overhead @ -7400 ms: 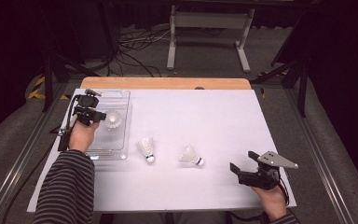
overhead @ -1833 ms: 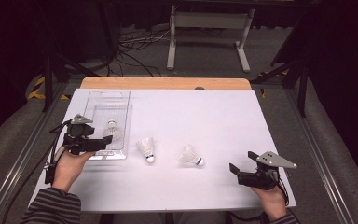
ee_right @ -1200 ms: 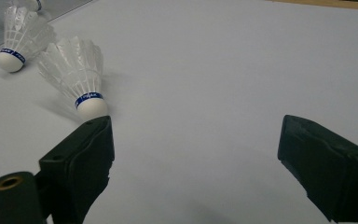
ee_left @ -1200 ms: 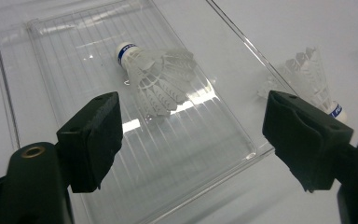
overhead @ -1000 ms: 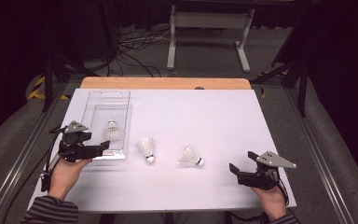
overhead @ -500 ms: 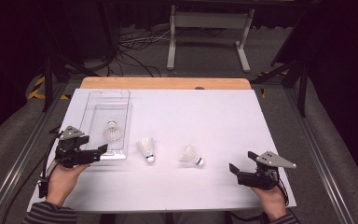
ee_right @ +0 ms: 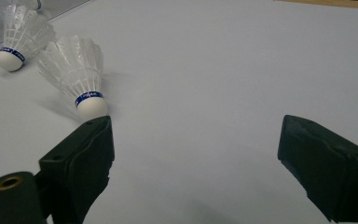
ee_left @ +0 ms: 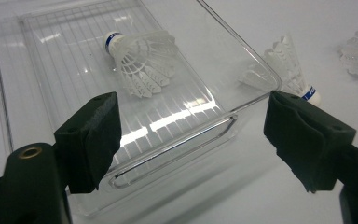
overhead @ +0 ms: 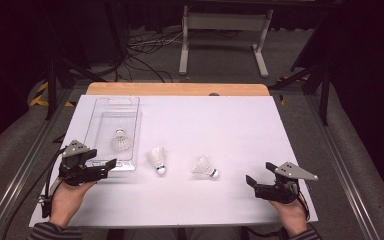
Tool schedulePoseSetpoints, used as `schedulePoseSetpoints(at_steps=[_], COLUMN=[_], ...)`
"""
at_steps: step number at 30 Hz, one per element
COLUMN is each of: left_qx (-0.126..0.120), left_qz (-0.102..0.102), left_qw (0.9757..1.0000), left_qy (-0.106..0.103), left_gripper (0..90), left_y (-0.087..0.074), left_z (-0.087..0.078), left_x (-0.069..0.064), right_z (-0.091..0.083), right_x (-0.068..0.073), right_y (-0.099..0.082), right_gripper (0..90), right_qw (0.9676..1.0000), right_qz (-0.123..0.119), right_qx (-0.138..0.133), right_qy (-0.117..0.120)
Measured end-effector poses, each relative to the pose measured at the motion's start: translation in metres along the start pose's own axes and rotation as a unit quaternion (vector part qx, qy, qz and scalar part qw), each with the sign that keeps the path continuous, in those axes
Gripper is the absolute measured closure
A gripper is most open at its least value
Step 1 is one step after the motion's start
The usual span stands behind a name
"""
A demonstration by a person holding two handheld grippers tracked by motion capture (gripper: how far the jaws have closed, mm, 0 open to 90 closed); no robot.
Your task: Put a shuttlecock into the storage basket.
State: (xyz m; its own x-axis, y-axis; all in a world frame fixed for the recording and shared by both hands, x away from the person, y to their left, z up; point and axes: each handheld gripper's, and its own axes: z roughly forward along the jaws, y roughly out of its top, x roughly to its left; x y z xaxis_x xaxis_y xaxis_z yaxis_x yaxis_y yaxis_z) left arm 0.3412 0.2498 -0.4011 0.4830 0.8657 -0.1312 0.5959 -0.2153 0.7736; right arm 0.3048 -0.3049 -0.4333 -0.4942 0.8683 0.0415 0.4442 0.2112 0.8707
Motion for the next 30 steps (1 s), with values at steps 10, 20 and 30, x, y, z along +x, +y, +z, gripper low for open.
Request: schedulePoseSetpoints(at_steps=[10,20,30], left_qx=[-0.014,-0.040,-0.055], left_qz=[-0.004,-0.002,0.008], left_qw=[0.9999,0.9992,0.9985], left_qy=[-0.002,0.001,0.001], left_gripper=[20.0,19.4,18.8], left_y=[-0.010,-0.018,-0.025], left_z=[-0.002,-0.007,-0.012], left_x=[-0.002,-0.003,-0.008], right_z=[0.000,0.000,0.000], right_x=[-0.001,-0.001,-0.001], right_y=[0.000,0.000,0.000], right_gripper=[11.1,11.1,11.1], right_qw=[1.0000,1.0000,1.0000], right_qz=[0.001,0.003,0.005], right_qx=[0.000,0.001,0.002], right_qy=[-0.001,-0.003,-0.006])
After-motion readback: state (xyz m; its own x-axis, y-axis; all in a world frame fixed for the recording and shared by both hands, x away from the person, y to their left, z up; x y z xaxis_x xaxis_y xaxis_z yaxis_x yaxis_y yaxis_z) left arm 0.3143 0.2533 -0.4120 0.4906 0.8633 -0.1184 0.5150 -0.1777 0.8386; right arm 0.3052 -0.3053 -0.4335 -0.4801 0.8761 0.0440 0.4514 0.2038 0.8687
